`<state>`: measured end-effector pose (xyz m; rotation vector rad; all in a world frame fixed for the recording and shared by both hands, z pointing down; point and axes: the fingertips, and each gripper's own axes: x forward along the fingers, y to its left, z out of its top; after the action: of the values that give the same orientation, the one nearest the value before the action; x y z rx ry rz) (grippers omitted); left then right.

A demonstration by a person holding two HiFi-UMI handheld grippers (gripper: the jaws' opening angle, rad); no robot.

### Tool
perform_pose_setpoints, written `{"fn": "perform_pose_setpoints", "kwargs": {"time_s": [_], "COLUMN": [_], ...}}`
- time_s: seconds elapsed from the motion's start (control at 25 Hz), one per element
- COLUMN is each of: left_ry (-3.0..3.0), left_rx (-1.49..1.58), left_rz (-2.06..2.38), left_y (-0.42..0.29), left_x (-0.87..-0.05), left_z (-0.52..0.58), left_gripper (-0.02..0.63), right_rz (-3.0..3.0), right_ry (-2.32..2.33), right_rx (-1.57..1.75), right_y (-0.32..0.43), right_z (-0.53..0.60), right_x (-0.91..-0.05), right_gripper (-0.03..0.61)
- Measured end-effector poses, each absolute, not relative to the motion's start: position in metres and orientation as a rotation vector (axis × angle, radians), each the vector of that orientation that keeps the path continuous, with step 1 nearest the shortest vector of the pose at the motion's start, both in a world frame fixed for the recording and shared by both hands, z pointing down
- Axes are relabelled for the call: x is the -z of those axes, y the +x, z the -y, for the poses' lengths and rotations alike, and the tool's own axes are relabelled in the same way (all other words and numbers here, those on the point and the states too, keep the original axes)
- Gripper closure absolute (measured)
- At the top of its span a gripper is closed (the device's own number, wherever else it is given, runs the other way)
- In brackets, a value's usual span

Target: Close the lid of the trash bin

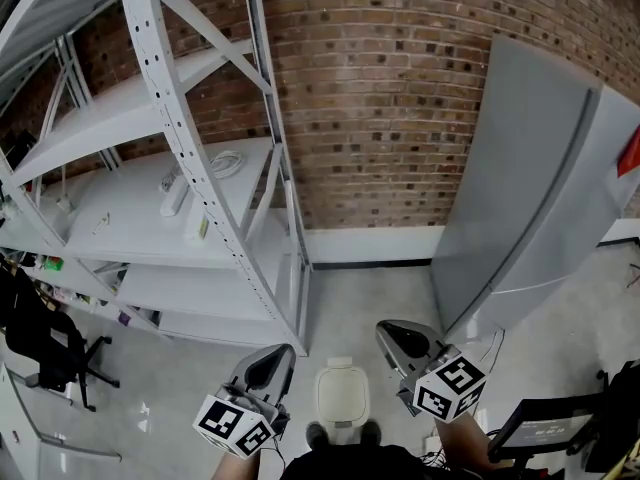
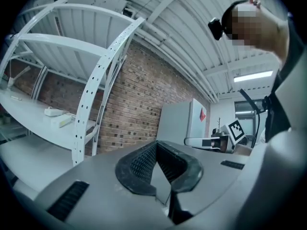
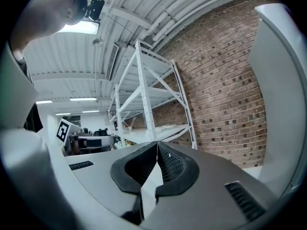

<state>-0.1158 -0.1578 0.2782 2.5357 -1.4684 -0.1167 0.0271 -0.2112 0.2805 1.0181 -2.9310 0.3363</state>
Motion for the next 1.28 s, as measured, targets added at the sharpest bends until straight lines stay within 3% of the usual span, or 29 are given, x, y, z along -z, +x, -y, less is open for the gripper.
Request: {"fn": "perform_pose_setpoints", "kwargs": {"time_s": [0.48,1.28], "left_ry": [2.447,2.526], "left_rx": [0.092,0.234], "left_rz": [1.692,1.496], "left_y": [-0.111,-0.192], "left_x": [-0.266,-0.293], "left_z": [0.121,-0.086], "left_gripper": [0.615,0.615], "right_rz": [2.985,2.808], "right_ry": [0.99,1.14], "right_rx": [-0.409,-0.294], "right_y": [0.049,-0.019], "right_z": [0.195,-0.036], "right_x": [-0.297,-0.291], "right_gripper": [0.571,0.571]}}
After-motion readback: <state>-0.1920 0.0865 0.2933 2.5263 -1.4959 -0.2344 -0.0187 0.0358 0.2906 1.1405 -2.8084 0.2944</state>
